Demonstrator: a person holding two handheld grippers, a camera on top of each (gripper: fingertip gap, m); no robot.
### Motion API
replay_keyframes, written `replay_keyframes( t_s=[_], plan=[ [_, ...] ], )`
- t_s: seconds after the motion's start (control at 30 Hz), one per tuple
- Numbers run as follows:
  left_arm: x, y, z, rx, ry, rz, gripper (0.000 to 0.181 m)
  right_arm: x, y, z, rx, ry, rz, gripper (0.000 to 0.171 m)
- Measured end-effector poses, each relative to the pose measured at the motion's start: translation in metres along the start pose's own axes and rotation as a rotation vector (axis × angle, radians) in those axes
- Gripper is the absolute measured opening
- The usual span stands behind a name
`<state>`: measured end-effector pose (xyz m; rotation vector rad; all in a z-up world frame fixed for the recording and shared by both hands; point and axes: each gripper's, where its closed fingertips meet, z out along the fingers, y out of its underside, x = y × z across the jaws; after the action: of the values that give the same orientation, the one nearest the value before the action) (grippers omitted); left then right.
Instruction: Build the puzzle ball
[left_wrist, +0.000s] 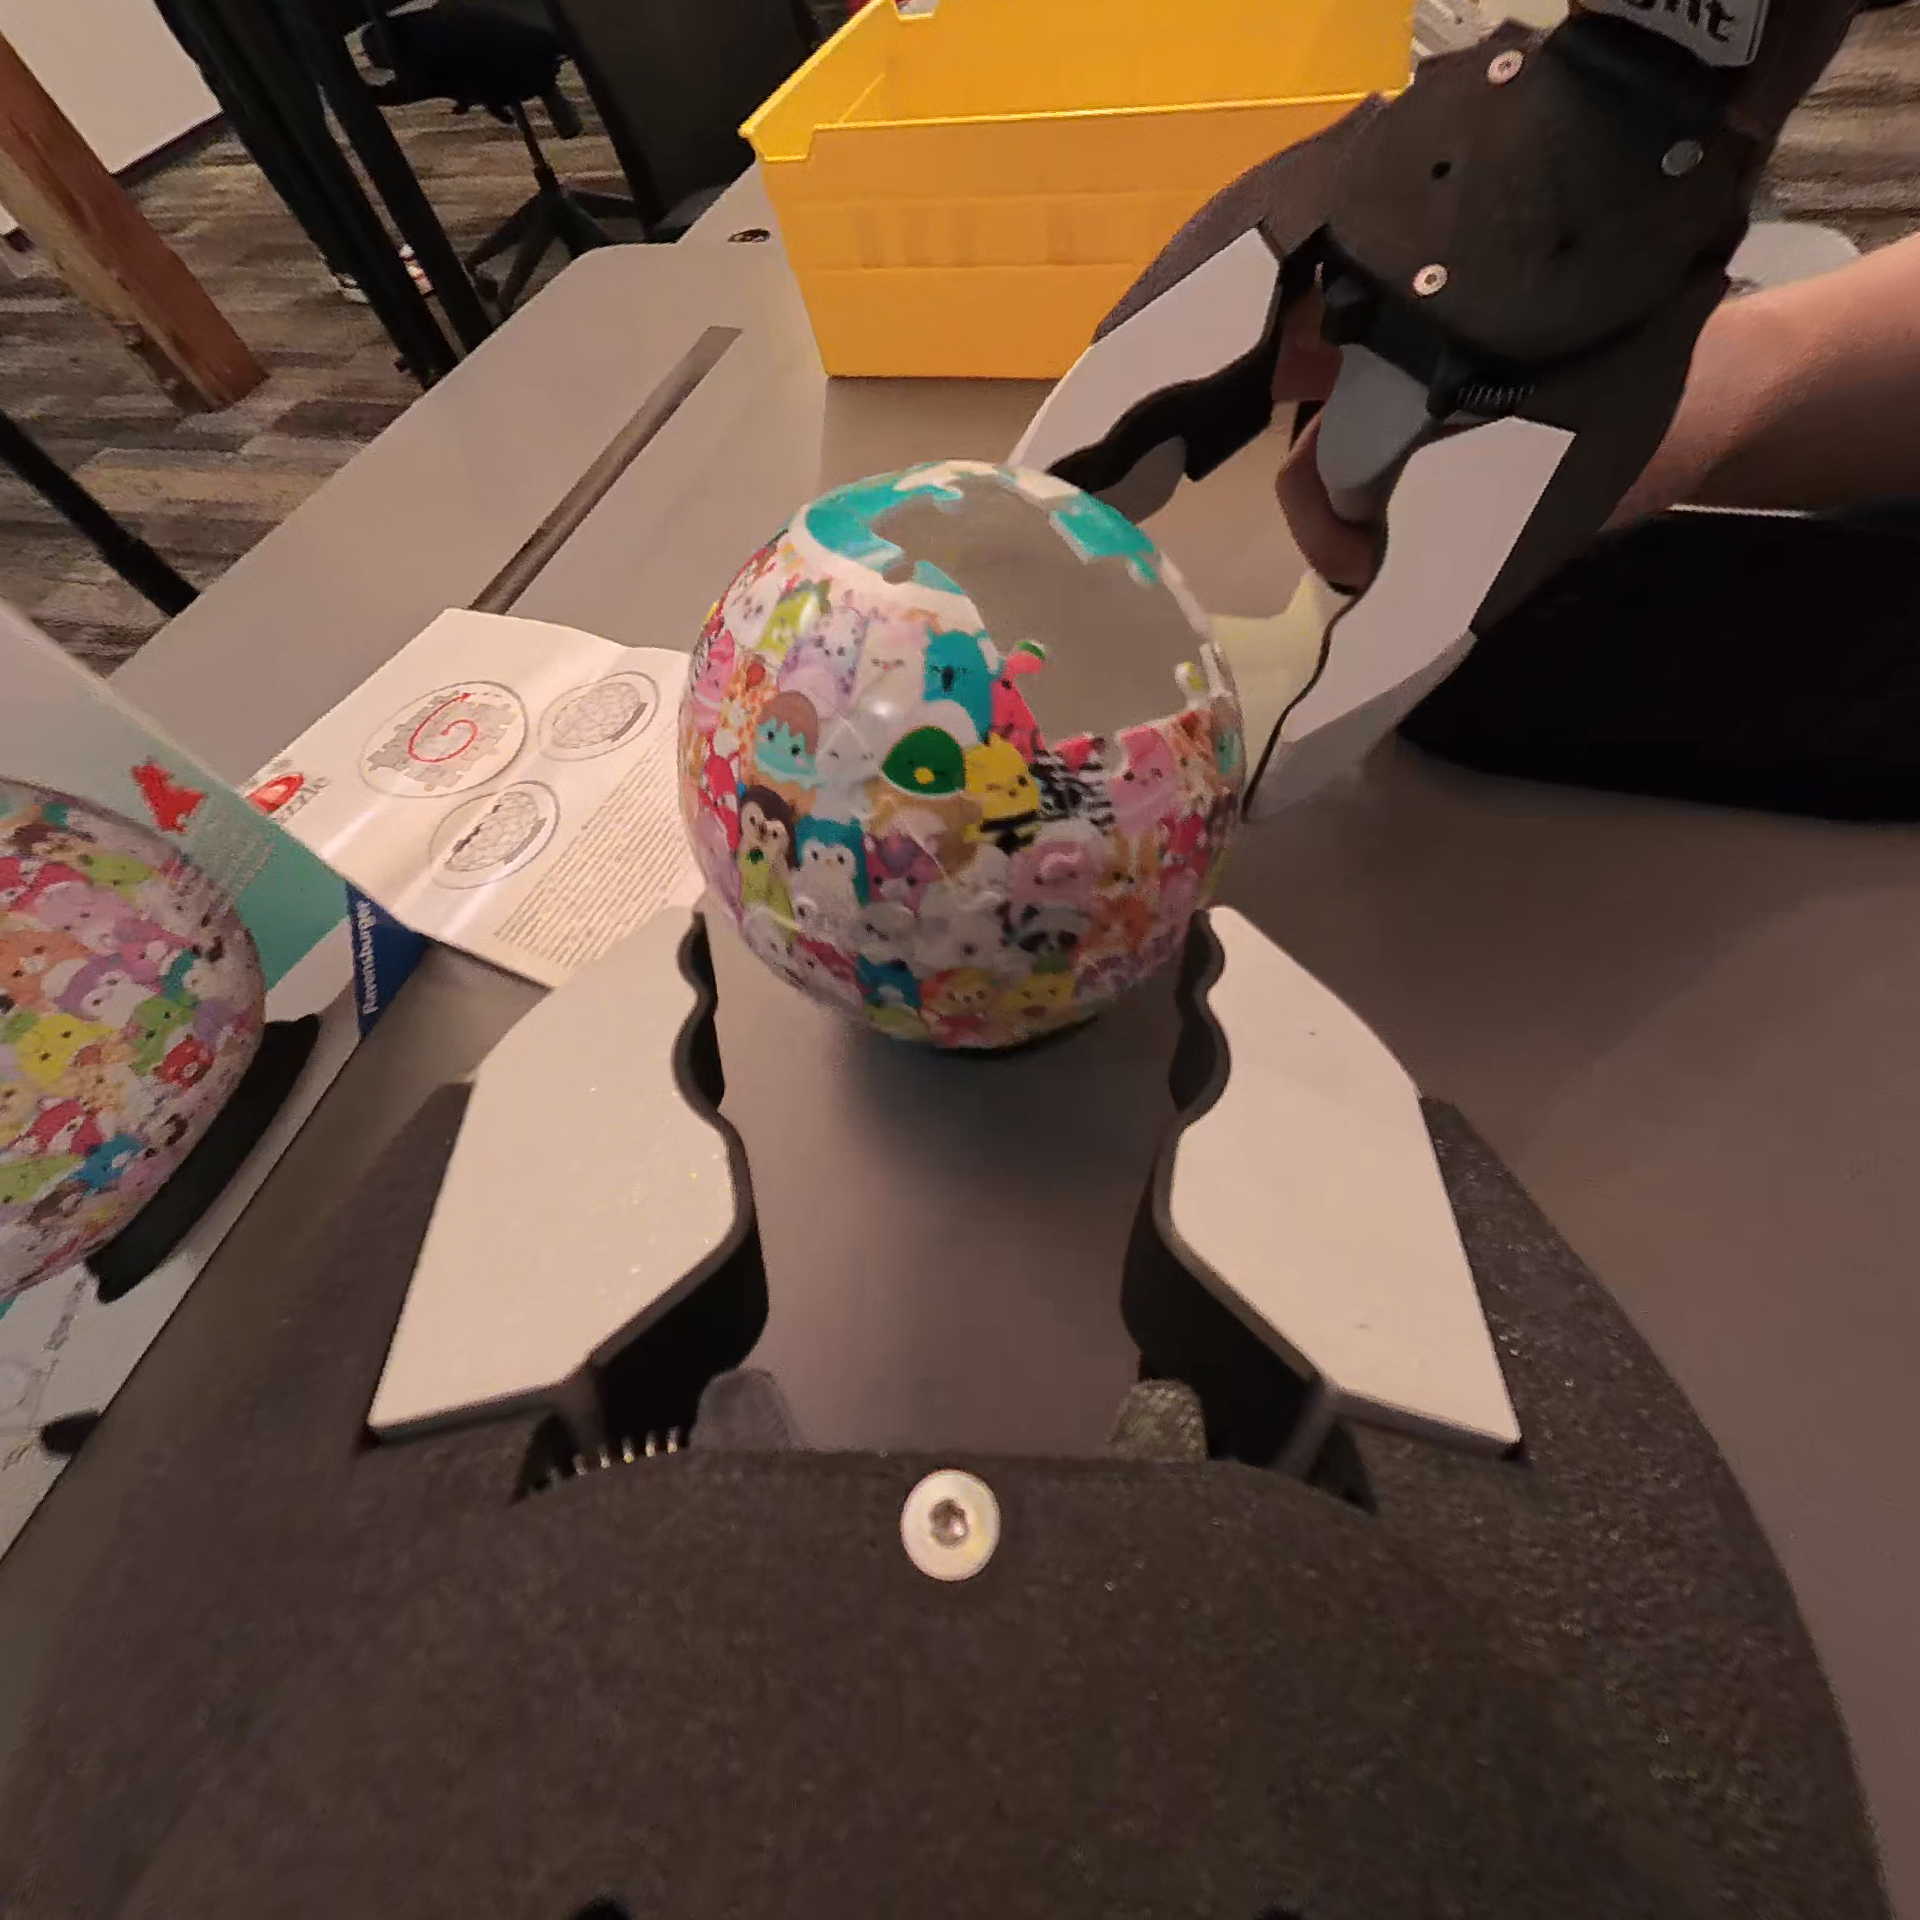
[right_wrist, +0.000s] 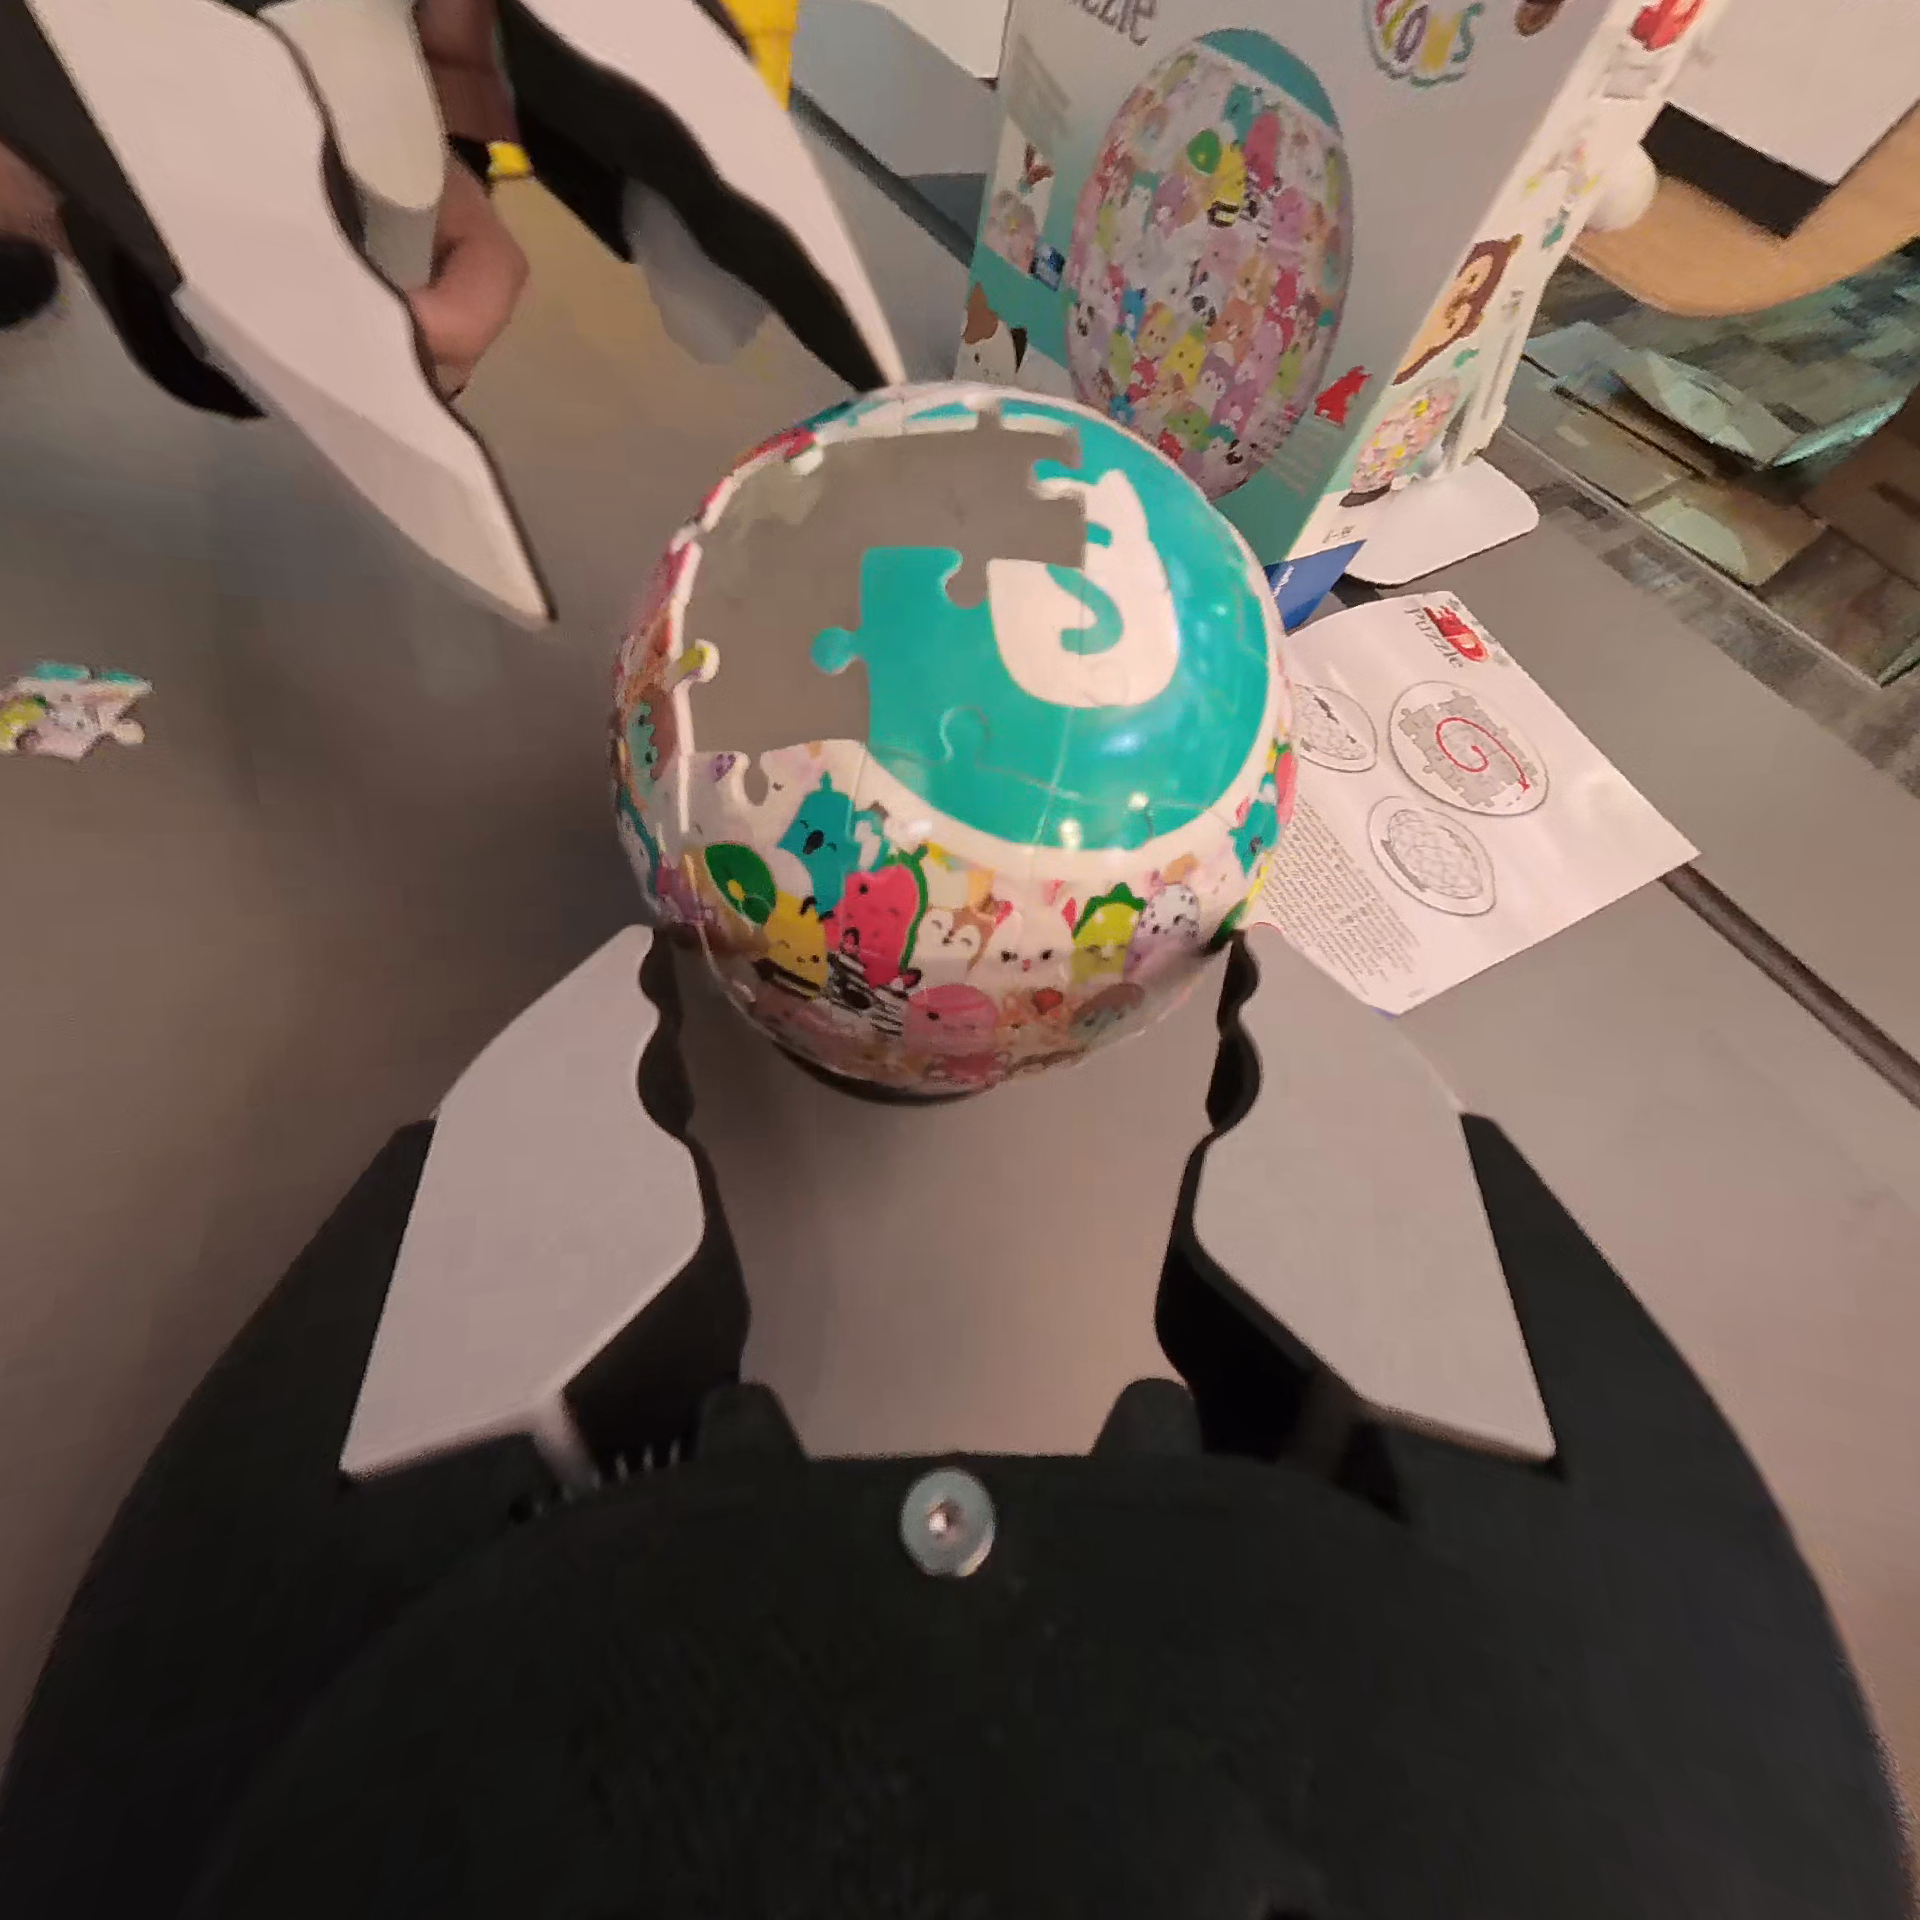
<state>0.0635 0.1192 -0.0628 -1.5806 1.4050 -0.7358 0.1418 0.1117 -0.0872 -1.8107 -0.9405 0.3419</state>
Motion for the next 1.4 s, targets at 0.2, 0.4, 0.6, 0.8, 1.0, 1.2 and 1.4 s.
replay_keyframes(
  t_s=[0.2,0.4,0.6,0.8,1.0,1.2,1.4],
  plan=[
    [0.024,0.03,-0.065,-0.048,-0.055,-0.09,0.078,-0.002,0.001,0.001,0.005,0.03,0.034,0.099],
    [0.078,0.086,-0.101,-0.207,0.022,-0.071,0.068,0.007,-0.008,-0.025,0.115,0.032,0.092,0.1],
    [0.107,0.131,-0.09,-0.414,0.191,0.011,0.062,0.018,-0.005,-0.057,0.195,0.041,0.22,0.099],
    [0.109,0.135,-0.086,-0.434,0.286,0.03,0.042,0.007,0.006,-0.083,0.196,0.056,0.258,0.099],
    [0.106,0.133,-0.085,-0.411,0.305,0.037,0.027,-0.018,0.017,-0.088,0.166,0.007,0.276,0.099],
    [0.104,0.132,-0.09,-0.382,0.281,0.039,0.013,-0.051,0.019,-0.078,0.147,-0.072,0.286,0.098],
    [0.101,0.101,-0.1,-0.227,0.135,-0.344,0.051,-0.076,0.01,-0.075,0.133,-0.106,0.227,0.099]
  ],
)
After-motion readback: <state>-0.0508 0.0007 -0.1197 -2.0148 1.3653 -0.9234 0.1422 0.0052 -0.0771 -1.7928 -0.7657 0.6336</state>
